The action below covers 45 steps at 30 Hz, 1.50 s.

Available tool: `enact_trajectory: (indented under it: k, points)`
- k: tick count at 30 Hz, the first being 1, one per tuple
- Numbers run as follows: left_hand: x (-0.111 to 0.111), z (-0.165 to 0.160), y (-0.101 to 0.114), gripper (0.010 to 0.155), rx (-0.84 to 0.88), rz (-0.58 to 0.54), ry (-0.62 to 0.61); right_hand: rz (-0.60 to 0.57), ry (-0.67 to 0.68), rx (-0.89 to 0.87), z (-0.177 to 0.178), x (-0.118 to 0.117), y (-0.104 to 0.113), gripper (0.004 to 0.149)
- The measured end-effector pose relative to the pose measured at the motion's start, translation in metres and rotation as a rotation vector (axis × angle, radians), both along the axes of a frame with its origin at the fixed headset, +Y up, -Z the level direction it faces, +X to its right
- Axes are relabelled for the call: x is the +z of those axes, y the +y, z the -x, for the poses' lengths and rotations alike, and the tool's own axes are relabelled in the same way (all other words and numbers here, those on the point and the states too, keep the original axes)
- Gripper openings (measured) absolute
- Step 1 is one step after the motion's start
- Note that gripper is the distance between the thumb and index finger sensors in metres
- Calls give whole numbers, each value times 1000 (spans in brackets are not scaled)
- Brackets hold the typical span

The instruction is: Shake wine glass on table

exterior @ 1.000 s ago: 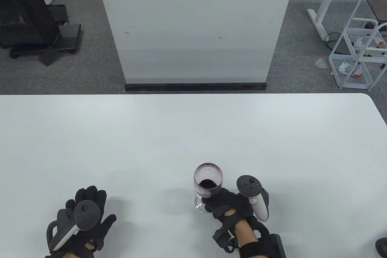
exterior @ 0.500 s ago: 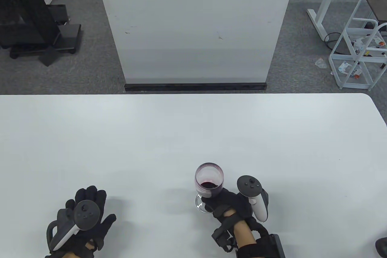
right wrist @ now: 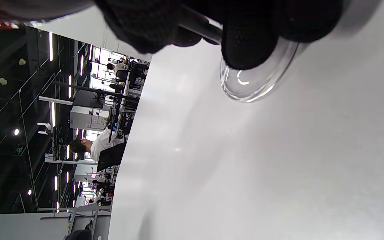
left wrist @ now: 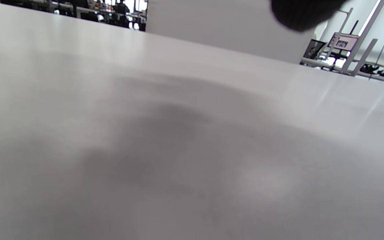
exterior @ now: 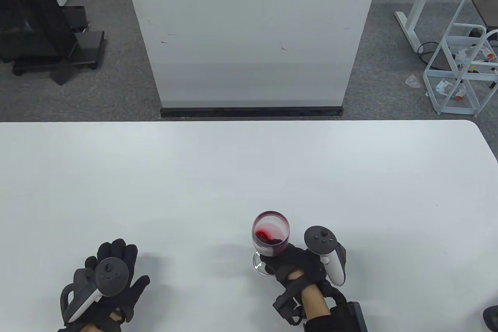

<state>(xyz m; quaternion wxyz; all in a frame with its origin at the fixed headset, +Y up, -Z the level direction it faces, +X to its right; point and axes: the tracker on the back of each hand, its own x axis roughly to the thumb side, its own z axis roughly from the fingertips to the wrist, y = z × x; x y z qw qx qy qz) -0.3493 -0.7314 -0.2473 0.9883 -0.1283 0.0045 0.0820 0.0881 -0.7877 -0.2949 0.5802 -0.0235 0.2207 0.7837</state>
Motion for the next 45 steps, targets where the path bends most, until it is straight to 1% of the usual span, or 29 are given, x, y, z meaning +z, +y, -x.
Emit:
enact_trajectory:
  k: [3, 6, 9, 11, 14, 17, 20, 22, 26, 30, 33, 35, 37, 38, 42, 45]
  points:
    - [-1, 0, 0, 77, 2, 4, -2, -6, 2, 2, 5, 2, 0, 53]
    - [0, -1, -1, 77, -2, 7, -8, 6, 44, 0, 1, 1, 2, 53]
    - [0, -1, 0, 77, 2, 1, -8, 3, -3, 0, 0, 2, 0, 54]
    - [0, 0, 0, 77, 4, 2, -7, -2, -9, -5, 4, 4, -1, 54]
    - [0, -1, 0, 77, 0, 4, -7, 19, 51, -22, 1, 2, 1, 54]
    - [0, -1, 0, 77, 0, 1, -6, 13, 7, -25, -2, 3, 0, 55]
    - [0, -1, 0, 77, 4, 4, -3, 19, 40, -43, 2, 3, 1, 55]
    - [0, 0, 1, 77, 4, 3, -2, 14, 55, -19, 0, 2, 2, 54]
    - [0, 0, 1, 77, 7, -2, -1, 12, 10, -21, 2, 4, 0, 55]
    - [0, -1, 0, 77, 1, 0, -5, 22, 54, -16, 0, 3, 2, 54]
    - [0, 0, 1, 77, 7, -3, -4, 13, -4, -12, -1, 4, 1, 55]
    - [-1, 0, 1, 77, 7, -1, -4, 11, 0, -16, 2, 5, 0, 55]
    - [0, 1, 1, 77, 12, 0, -3, 22, 47, -35, 3, 4, 2, 55]
    - [0, 1, 1, 77, 13, -4, -1, 19, 50, -13, 1, 3, 3, 55]
    - [0, 1, 1, 77, 17, -4, -2, -4, -21, 15, 0, 4, 3, 55]
    - [-1, 1, 1, 77, 17, 0, -4, 3, 19, 8, 2, 4, 4, 54]
